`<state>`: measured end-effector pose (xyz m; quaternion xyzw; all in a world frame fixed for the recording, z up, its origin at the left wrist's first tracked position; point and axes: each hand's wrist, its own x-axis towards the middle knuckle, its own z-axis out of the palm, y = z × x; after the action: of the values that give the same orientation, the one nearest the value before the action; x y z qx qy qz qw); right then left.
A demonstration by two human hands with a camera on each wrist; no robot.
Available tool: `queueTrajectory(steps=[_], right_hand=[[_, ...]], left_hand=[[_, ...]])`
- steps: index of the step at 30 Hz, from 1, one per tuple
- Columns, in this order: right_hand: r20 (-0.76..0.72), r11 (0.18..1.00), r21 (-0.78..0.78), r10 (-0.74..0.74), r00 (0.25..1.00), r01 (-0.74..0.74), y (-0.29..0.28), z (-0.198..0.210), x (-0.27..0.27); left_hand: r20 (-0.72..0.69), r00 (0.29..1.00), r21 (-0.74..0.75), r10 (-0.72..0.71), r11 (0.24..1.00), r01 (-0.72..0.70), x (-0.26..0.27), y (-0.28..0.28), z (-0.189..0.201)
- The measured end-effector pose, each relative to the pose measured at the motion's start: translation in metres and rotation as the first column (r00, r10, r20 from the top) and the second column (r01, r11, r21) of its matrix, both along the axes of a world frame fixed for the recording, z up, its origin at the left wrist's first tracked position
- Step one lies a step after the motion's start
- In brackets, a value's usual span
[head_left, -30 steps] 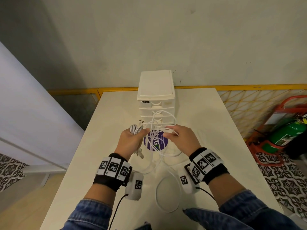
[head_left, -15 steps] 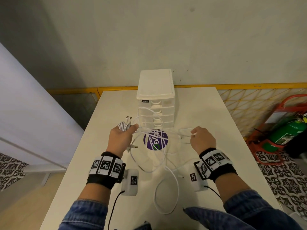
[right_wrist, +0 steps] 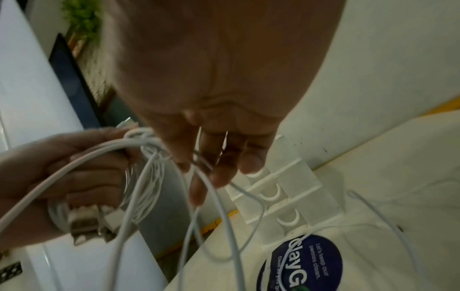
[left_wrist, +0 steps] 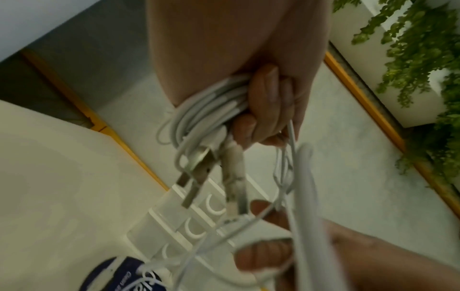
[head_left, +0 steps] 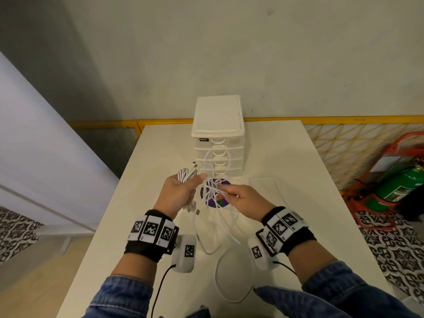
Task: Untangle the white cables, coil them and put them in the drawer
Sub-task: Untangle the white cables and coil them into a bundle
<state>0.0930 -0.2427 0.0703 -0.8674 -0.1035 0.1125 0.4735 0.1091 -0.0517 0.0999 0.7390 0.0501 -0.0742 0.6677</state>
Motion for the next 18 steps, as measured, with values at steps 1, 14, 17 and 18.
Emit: queueTrajectory(steps=[1, 14, 17, 18], right_hand=[[-0.081, 0.996, 0.087, 0.007, 0.997, 0.0, -0.001, 0.003, -0.003], [-0.044, 0.943, -0.293, -0.178, 0.983, 0.158, -0.049, 0.0, 0.002], [0.16, 0.955, -0.084, -0.27, 0.949, 0.286, -0.041, 0.003, 0.001], [0.246, 0.956, -0.024, -0.278, 0.929, 0.292, -0.033, 0.007, 0.002]], left_hand=[[0.012, 1.0, 0.039, -0.003, 0.999, 0.003, -0.001, 0.001, 0.001], [0.087, 0.99, 0.253, 0.111, 0.959, -0.129, 0.004, 0.025, 0.01], [0.07, 0.996, 0.244, 0.048, 0.968, -0.064, 0.002, 0.023, 0.009], [0.057, 0.998, 0.22, 0.03, 0.975, -0.042, 0.001, 0.02, 0.005]])
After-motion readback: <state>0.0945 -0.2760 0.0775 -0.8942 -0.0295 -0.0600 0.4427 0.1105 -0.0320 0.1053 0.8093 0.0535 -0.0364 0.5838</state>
